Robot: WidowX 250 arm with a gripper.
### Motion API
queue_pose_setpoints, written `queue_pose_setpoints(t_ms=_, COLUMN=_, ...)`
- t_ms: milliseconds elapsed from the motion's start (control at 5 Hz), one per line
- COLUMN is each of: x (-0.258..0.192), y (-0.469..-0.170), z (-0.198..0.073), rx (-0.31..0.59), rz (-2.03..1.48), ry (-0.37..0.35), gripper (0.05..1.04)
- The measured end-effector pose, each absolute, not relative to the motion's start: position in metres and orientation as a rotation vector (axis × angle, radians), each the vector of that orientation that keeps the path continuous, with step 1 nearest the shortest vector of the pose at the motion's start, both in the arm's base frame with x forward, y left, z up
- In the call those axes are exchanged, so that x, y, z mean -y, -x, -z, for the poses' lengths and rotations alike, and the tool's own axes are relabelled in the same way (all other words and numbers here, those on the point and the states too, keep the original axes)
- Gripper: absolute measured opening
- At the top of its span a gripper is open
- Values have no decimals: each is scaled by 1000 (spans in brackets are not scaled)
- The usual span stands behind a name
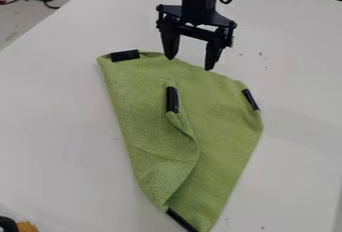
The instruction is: Take the cloth to the right and fold it
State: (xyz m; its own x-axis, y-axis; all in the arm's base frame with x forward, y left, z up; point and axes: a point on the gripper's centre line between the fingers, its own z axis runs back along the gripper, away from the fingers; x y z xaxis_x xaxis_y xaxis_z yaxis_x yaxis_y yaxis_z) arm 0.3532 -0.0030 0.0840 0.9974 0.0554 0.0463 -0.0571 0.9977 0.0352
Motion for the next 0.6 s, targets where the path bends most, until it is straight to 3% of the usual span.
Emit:
queue_pose_setpoints(t_ms=200, x=3, y=-352, z=-73, rx=15, rz=-62, ry=-35, gripper=1000)
queue_pose_setpoints(t_ms=600, x=44, y=-367, z=-55, rx=24, rz=2, ry=-35, gripper=1000)
